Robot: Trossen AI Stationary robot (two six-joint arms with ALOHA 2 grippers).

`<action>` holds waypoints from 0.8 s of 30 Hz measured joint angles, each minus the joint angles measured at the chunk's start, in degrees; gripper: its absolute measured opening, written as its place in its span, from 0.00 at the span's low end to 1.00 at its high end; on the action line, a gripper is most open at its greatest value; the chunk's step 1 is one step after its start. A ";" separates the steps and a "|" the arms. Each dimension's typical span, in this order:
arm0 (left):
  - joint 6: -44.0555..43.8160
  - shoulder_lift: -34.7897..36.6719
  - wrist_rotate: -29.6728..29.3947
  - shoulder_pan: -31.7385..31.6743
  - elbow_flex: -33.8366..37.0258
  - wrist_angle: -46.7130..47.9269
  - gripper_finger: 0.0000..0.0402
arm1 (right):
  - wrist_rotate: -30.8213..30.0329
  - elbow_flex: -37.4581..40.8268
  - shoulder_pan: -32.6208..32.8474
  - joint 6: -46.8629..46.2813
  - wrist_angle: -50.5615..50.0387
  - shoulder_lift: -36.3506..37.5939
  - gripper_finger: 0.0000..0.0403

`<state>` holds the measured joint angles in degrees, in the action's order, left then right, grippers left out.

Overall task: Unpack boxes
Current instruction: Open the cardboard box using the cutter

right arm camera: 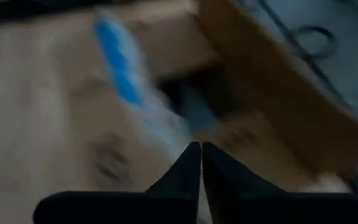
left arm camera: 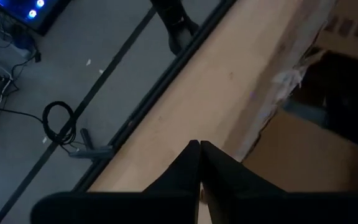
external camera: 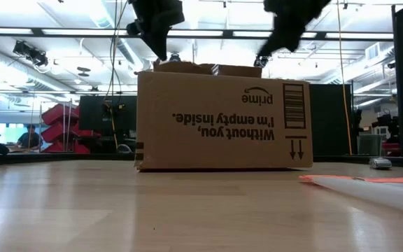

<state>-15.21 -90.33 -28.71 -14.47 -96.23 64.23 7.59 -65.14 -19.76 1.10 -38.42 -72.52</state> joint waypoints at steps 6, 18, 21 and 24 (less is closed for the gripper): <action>-1.17 0.07 0.22 0.66 0.00 1.46 0.00 | -4.44 2.07 -6.34 5.10 -5.72 2.74 0.00; -8.99 -1.16 -1.54 -2.16 0.00 2.21 0.00 | 11.28 8.59 -1.00 -1.48 3.59 2.45 0.00; -9.50 -2.19 -0.64 -2.88 0.02 3.64 0.00 | 13.20 8.59 2.67 -3.06 6.88 2.25 0.00; -10.40 -2.74 0.90 -3.87 0.02 5.30 0.00 | 12.62 8.58 6.68 -3.65 10.01 1.56 0.00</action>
<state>-25.61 -93.07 -27.81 -18.34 -96.20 69.53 20.21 -56.56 -13.09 -2.55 -28.41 -70.96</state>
